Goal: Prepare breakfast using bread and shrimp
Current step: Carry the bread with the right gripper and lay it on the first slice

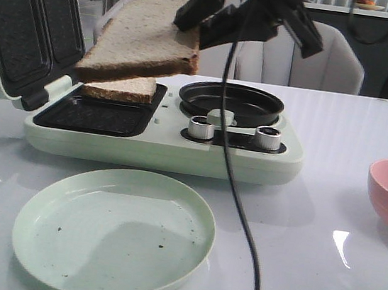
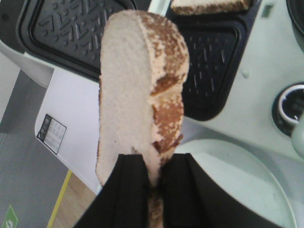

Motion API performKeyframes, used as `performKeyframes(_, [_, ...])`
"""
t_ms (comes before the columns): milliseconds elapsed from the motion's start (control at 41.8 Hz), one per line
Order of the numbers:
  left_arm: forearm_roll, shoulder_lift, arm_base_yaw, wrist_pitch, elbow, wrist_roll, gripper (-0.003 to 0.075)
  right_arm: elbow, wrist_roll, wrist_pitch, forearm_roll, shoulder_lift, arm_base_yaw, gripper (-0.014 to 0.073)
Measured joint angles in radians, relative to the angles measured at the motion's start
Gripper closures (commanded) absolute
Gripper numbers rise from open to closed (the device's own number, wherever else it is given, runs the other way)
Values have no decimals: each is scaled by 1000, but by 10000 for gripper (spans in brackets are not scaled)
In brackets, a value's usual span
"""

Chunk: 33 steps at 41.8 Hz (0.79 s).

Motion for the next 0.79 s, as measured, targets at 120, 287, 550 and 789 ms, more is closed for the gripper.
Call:
performKeyframes(120, [0,0,0,0,0,0,191,-108,-2,-21,20,124,14,548])
performKeyframes(287, [0,0,0,0,0,0,191,-279,-2,-21,24,287,25,547])
performKeyframes(550, [-1,0,0,0,0,0,191,-447,-2,-8,26,475,28,231])
performKeyframes(789, [-15,0,0,0,0,0,191,-464,-2,6,24,504,25,57])
